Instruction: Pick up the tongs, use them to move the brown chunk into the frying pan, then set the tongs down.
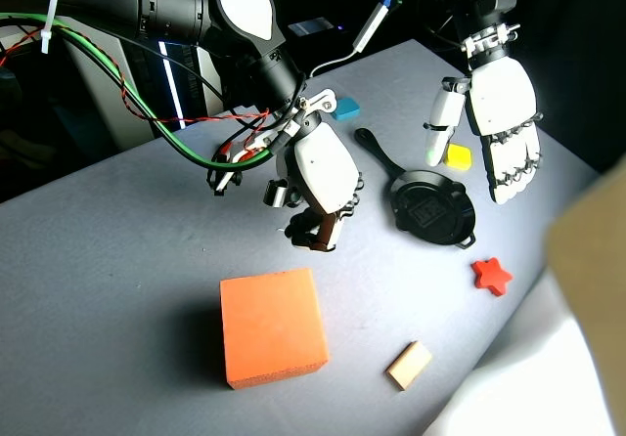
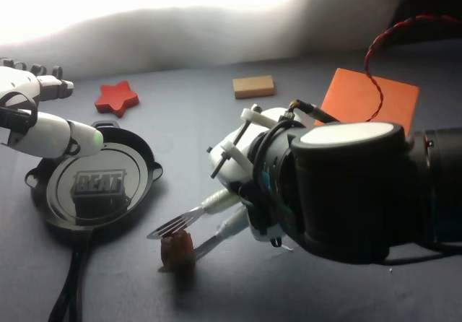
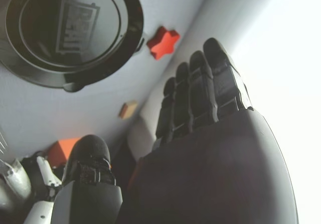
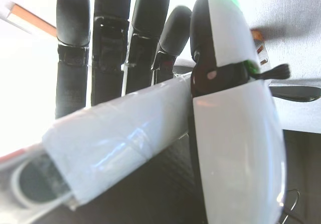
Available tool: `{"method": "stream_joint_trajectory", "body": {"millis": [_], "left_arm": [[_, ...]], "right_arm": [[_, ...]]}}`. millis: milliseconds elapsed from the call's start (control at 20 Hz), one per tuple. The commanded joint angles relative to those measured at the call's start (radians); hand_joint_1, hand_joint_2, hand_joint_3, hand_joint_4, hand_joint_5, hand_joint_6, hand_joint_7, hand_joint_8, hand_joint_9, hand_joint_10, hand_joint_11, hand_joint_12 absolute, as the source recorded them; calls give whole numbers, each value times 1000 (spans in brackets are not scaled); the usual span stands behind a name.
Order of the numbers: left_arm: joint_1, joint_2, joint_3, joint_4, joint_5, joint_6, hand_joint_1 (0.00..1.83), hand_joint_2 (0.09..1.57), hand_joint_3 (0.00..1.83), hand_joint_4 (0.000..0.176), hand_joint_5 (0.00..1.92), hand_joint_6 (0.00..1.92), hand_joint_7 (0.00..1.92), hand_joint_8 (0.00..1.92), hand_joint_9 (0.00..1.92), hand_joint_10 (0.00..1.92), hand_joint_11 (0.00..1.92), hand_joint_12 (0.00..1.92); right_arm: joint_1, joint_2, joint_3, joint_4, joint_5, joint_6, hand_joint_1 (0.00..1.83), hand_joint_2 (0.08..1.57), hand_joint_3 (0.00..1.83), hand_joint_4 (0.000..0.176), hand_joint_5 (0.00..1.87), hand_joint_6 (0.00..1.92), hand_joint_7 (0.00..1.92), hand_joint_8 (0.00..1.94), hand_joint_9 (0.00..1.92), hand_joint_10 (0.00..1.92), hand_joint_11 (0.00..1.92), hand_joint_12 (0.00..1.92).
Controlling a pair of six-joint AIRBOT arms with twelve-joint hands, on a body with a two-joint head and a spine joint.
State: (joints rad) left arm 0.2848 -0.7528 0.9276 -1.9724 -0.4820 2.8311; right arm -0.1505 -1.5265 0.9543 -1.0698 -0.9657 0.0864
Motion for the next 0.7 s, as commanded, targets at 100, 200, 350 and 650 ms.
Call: {"method": "stream_joint_trajectory", "body": {"millis": [100,200,350,650], "left_arm": [[-6,5,7,36,7,4,0,1204,0,0,88,5,146,5,146,6,0,534],[-6,5,7,35,6,4,0,1205,0,0,91,4,155,4,147,4,0,526],[-6,5,8,35,6,4,0,1199,0,0,78,0,131,0,138,1,0,525],[-6,4,8,34,6,4,0,1206,3,0,83,1,148,0,150,3,0,525]], "right_arm": [[24,7,-6,-75,17,6,1250,1072,7,0,972,941,1195,726,1428,37,816,1297],[27,7,-8,-75,17,7,1171,1106,0,0,989,956,1251,480,1458,62,828,1325],[35,8,-8,-75,21,10,1127,1120,0,0,985,985,1397,129,1445,101,833,1291],[44,13,-8,-76,37,11,1105,1122,0,0,983,994,1439,53,1444,122,851,1244]]}}
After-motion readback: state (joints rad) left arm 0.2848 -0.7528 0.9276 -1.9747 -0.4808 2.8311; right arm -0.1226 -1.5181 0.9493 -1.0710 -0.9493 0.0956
